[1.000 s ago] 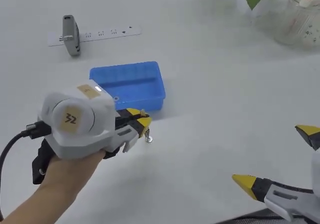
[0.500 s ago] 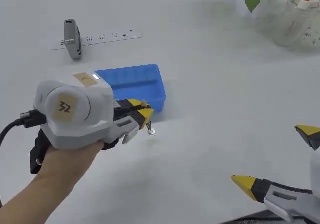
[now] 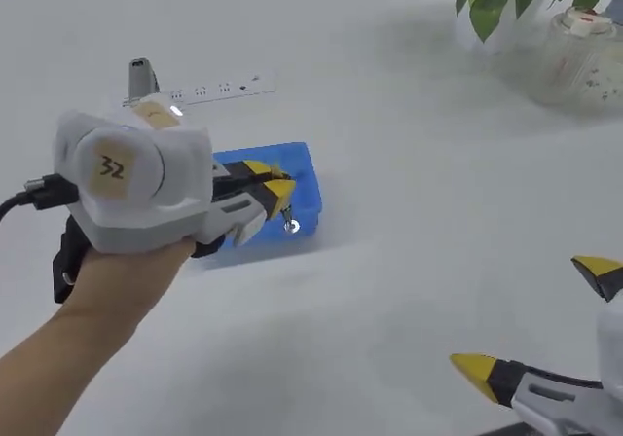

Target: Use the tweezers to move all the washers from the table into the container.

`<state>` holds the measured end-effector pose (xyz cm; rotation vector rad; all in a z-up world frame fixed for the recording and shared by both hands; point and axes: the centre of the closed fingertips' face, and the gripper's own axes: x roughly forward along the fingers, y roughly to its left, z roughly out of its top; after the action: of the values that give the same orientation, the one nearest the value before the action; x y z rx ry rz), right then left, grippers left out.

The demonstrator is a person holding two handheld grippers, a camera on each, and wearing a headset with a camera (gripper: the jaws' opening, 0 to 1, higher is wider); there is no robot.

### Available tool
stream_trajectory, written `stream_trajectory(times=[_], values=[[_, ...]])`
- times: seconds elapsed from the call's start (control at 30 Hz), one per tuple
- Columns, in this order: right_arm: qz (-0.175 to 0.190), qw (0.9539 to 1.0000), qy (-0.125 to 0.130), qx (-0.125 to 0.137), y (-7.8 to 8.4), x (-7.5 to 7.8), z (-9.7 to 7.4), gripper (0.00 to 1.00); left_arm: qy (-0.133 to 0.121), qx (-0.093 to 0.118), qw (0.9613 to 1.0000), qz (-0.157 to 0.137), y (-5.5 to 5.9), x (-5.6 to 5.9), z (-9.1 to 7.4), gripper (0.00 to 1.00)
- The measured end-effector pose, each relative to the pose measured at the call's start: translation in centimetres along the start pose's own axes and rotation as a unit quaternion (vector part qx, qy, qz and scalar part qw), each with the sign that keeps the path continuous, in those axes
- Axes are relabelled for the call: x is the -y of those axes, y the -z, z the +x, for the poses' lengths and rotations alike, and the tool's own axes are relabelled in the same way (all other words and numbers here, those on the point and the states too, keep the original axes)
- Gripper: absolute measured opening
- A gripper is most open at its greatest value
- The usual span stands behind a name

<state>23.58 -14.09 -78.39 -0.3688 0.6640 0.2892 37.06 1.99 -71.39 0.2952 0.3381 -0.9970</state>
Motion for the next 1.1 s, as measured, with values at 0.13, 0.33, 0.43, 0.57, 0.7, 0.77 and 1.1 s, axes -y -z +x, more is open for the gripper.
stream_trajectory(times=[0.13, 0.33, 0.43, 0.57, 0.7, 0.77, 1.1], values=[[-0.001, 1.0, 0.0, -0.003, 0.1, 0.0, 0.1, 0.86, -0.007, 0.012, 0.9999, -0.004, -0.8, -1.0, 0.4, 0.0], [-0.003, 1.0, -0.001, -0.006, 0.3, 0.1, 0.2, 0.85, -0.015, 0.017, 0.9997, -0.003, -1.0, -2.2, 1.5, 0.0], [-0.002, 1.0, 0.0, -0.005, 0.3, 0.1, 0.2, 0.85, -0.018, 0.014, 0.9997, -0.005, -0.6, -2.7, 2.2, 0.0], [-0.007, 0.9999, -0.001, -0.01, 0.5, 0.0, 0.2, 0.85, -0.019, 0.006, 0.9998, -0.002, 0.0, -3.1, 3.0, 0.0], [-0.006, 0.9999, -0.002, -0.01, 0.5, 0.0, 0.3, 0.85, -0.012, -0.001, 0.9998, -0.013, 1.0, -3.2, 3.8, 0.0], [-0.006, 0.9999, -0.002, -0.01, 0.5, 0.0, 0.3, 0.85, -0.012, -0.012, 0.9998, -0.006, 1.6, -3.3, 4.2, 0.0], [-0.007, 0.9999, -0.003, -0.013, 0.6, -0.1, 0.3, 0.84, -0.006, -0.029, 0.9995, -0.013, 3.4, -3.2, 4.9, 0.0]])
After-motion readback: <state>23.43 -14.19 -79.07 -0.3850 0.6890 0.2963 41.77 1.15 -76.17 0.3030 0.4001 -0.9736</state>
